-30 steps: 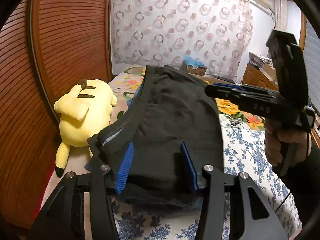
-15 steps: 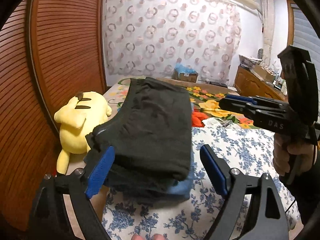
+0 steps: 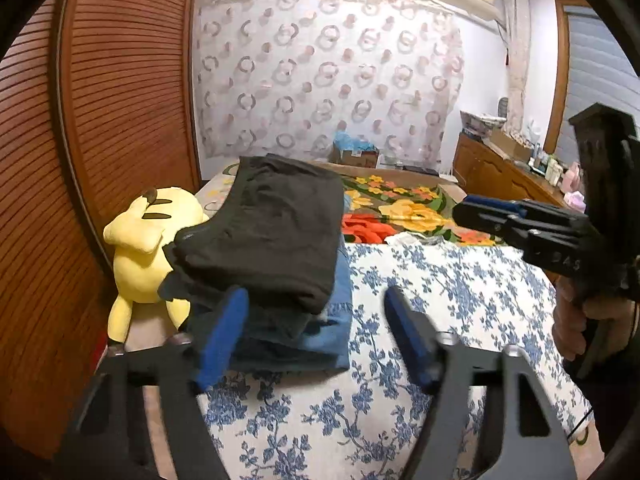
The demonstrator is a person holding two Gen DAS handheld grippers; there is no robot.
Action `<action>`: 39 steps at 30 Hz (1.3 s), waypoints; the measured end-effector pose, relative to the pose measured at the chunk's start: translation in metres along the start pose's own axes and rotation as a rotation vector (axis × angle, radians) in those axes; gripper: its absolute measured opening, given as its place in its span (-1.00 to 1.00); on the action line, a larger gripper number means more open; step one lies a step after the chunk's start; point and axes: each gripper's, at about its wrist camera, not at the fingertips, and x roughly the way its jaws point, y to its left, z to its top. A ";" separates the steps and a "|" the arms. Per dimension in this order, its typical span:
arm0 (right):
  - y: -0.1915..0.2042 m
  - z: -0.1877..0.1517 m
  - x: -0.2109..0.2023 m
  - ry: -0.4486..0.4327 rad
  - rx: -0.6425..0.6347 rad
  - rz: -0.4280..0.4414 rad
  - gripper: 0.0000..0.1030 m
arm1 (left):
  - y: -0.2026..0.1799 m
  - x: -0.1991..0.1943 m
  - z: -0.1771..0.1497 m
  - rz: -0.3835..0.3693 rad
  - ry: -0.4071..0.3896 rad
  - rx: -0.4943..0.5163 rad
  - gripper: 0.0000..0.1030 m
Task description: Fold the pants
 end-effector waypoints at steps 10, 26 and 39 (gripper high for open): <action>0.018 -0.026 -0.053 -0.016 0.040 -0.085 -0.35 | -0.029 -0.016 -0.005 -0.072 -0.014 0.042 0.01; 0.046 -0.065 -0.128 -0.057 0.093 -0.177 -0.33 | -0.070 -0.043 -0.006 -0.143 -0.076 0.071 0.74; 0.070 -0.103 -0.177 -0.079 0.149 -0.276 -0.12 | -0.108 -0.047 -0.036 -0.175 -0.038 0.123 0.74</action>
